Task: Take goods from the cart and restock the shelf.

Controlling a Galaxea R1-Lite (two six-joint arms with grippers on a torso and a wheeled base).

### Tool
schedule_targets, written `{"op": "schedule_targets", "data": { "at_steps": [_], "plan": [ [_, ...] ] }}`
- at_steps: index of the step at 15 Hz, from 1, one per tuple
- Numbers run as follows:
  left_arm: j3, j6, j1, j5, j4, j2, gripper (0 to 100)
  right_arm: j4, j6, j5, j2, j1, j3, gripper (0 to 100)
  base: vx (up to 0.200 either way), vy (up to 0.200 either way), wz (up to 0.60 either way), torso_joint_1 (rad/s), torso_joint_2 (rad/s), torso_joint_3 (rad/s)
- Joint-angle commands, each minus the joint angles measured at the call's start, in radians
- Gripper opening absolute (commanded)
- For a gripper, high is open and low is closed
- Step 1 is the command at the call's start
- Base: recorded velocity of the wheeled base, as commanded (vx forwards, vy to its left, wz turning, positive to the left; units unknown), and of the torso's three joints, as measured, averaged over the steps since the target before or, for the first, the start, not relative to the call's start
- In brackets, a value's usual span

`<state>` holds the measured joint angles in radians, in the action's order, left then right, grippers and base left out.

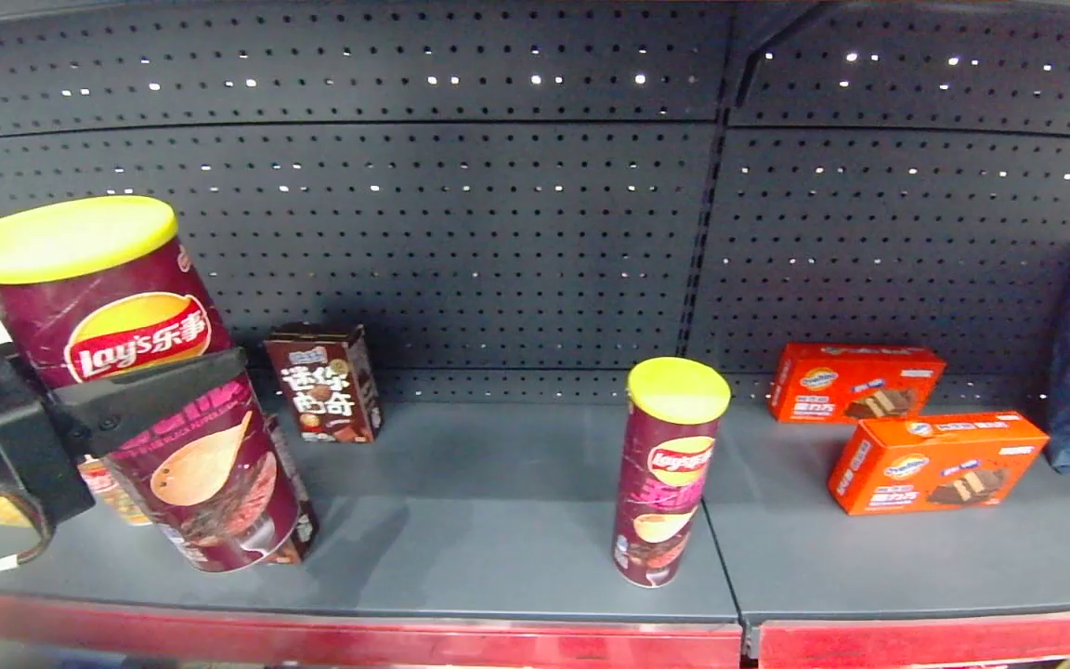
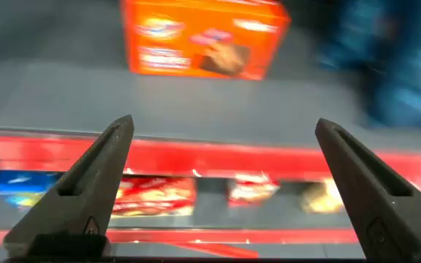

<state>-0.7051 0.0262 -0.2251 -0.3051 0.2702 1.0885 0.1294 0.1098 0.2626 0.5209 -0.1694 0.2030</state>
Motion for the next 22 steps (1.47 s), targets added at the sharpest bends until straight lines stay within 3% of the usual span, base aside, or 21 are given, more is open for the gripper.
{"op": "schedule_targets", "data": {
  "at_steps": [1, 9, 12, 13, 17, 19, 20, 21, 22],
  "plan": [
    [-0.004, 0.000, -0.005, 0.000, 0.000, 0.019, 0, -0.002, 0.001, -0.013, -0.056, -0.006, -0.008, 100, 0.000, 0.000, 0.00, 0.000, 0.00, 0.000],
    [-0.005, 0.001, -0.007, -0.003, 0.024, 0.050, 0, -0.002, -0.009, -0.071, -0.177, -0.039, -0.059, 100, 0.000, 0.000, 0.00, 0.000, 0.00, 0.000],
    [-0.022, 0.044, -0.003, 0.011, 0.024, 0.091, 0, -0.005, -0.027, -0.071, -0.228, -0.041, -0.083, 100, 0.000, 0.000, 0.00, 0.000, 0.00, 0.000],
    [-0.034, 0.074, -0.005, 0.023, 0.027, 0.133, 0, -0.004, -0.055, -0.071, -0.232, -0.036, -0.085, 100, 0.000, 0.000, 0.00, 0.000, 0.00, 0.000],
    [-0.068, 0.070, -0.007, 0.023, 0.106, 0.263, 0, -0.007, -0.064, -0.066, -0.268, -0.006, -0.103, 100, 0.000, 0.000, 0.00, 0.000, 0.00, 0.000],
    [-0.123, 0.041, -0.022, 0.035, 0.230, 0.392, 0, -0.007, -0.064, -0.068, -0.285, 0.087, -0.114, 100, 0.000, 0.000, 0.00, 0.000, 0.00, 0.000],
    [-0.154, 0.005, -0.051, 0.060, 0.262, 0.444, 0, -0.005, -0.064, -0.069, -0.286, 0.117, -0.123, 100, 0.000, 0.000, 0.00, 0.000, 0.00, 0.000],
    [-0.159, -0.006, -0.056, 0.064, 0.267, 0.452, 0, -0.005, -0.064, -0.069, -0.291, 0.122, -0.125, 100, 0.000, 0.000, 0.00, 0.000, 0.00, 0.000],
    [-0.183, -0.048, -0.079, 0.070, 0.284, 0.490, 0, -0.014, -0.064, -0.069, -0.323, 0.136, -0.131, 100, 0.000, 0.000, 0.00, 0.000, 0.00, 0.000]
  ]
}}
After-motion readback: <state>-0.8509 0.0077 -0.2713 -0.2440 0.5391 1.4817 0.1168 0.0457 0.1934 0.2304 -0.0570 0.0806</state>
